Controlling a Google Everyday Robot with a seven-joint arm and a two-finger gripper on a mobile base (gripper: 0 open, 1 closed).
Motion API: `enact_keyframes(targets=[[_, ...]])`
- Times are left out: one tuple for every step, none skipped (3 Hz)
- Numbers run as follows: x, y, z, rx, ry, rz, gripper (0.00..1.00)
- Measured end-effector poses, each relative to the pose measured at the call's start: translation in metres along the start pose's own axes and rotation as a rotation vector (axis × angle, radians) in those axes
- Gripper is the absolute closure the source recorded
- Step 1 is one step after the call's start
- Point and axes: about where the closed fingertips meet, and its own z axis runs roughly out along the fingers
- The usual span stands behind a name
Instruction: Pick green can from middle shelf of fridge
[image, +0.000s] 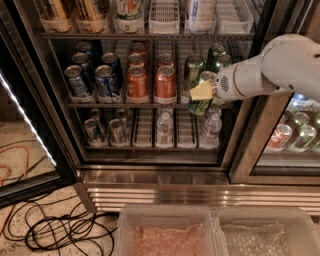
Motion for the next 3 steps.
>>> enact_keyframes(targets=[[0.039, 0.033, -0.009, -0.096, 0.099, 0.087, 1.00], [0.083, 0.082, -0.028, -0.237, 0.232, 0.207, 1.00], [0.114, 0.115, -0.046, -0.331, 0.332, 0.294, 1.00]])
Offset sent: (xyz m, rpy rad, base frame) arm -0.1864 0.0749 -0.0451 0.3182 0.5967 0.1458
